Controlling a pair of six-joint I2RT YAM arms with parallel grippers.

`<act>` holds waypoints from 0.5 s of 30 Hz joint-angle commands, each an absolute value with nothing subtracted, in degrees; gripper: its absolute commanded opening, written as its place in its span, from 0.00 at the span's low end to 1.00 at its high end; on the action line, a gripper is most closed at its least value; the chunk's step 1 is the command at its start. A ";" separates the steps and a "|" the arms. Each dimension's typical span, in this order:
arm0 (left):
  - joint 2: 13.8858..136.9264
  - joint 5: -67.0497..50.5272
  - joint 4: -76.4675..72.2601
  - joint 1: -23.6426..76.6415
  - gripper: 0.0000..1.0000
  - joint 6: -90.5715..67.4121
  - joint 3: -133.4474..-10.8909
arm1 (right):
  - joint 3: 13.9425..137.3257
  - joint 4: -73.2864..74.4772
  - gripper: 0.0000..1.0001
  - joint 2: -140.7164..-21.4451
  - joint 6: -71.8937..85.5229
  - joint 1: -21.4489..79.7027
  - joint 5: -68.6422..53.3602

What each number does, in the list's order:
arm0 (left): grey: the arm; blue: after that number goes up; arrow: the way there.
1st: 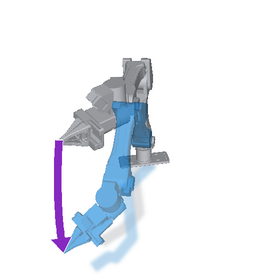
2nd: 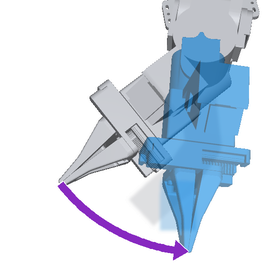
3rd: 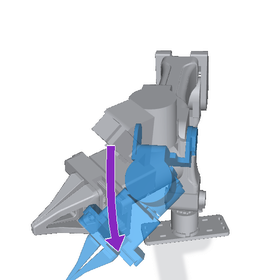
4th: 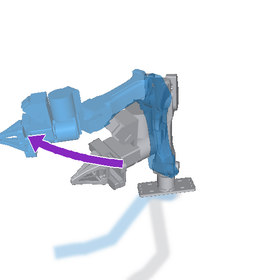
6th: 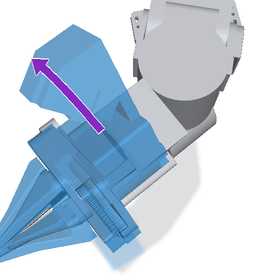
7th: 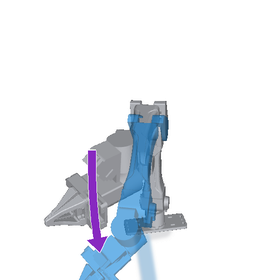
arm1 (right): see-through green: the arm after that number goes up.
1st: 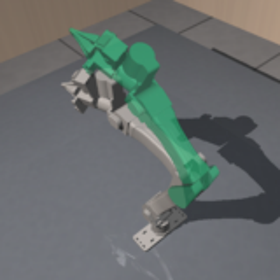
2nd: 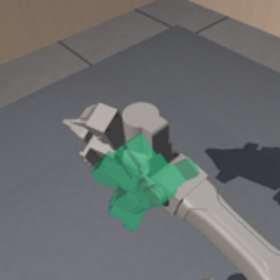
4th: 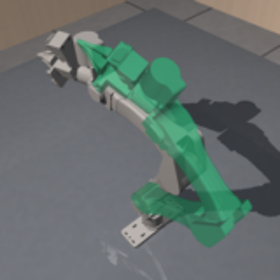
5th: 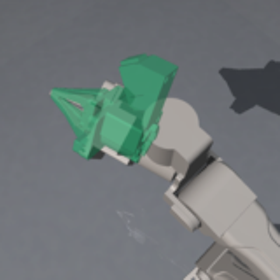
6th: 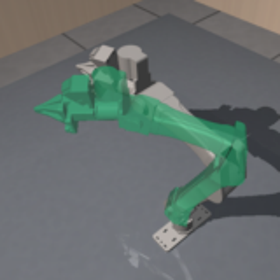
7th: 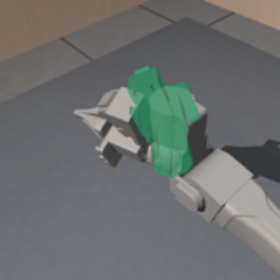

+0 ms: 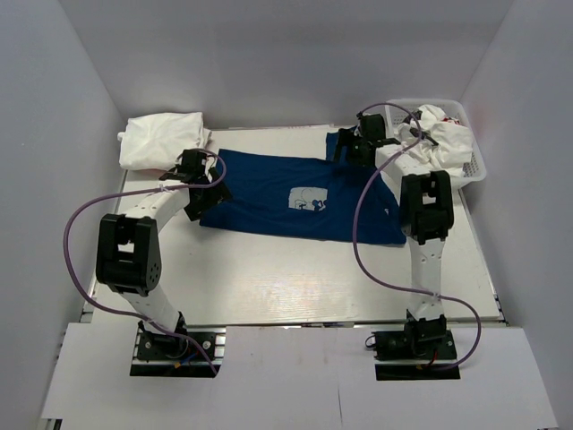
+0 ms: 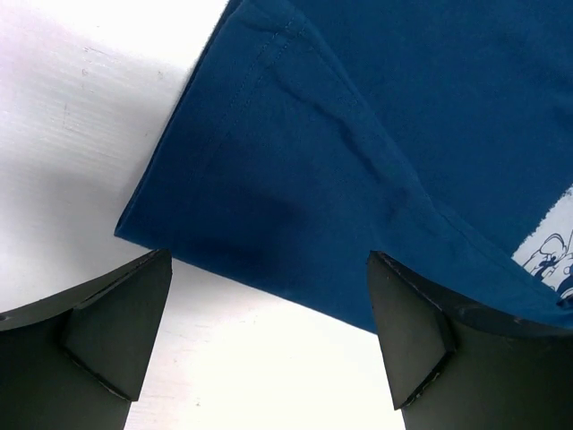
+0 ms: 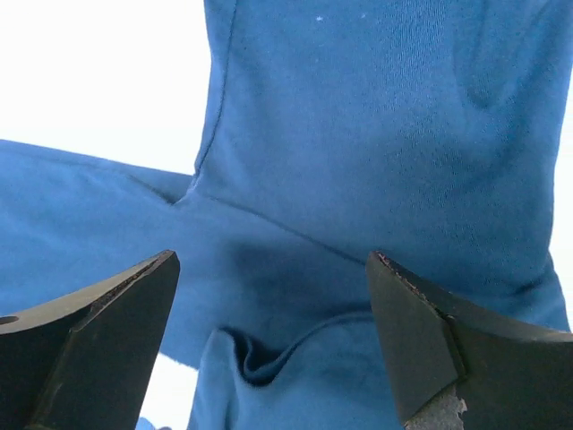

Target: Fold and stack the t-shirts

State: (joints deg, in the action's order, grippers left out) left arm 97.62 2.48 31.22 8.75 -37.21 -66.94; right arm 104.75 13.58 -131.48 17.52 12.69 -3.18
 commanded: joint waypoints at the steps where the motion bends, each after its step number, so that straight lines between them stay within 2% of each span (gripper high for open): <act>1: 96.33 2.20 30.15 8.96 1.00 -36.21 -69.08 | 104.87 15.30 0.90 -125.87 16.44 12.83 -5.54; 6: 95.80 2.20 29.62 8.96 1.00 -36.21 -69.08 | 88.37 11.51 0.90 -115.43 17.05 13.01 -5.19; 11: 96.41 1.58 28.48 8.96 1.00 -35.68 -69.08 | 78.59 12.04 0.90 -108.73 20.12 13.80 -5.55; 15: 98.87 -0.60 25.15 8.96 1.00 -35.68 -68.56 | 63.56 8.27 0.90 -100.74 24.86 13.45 -2.55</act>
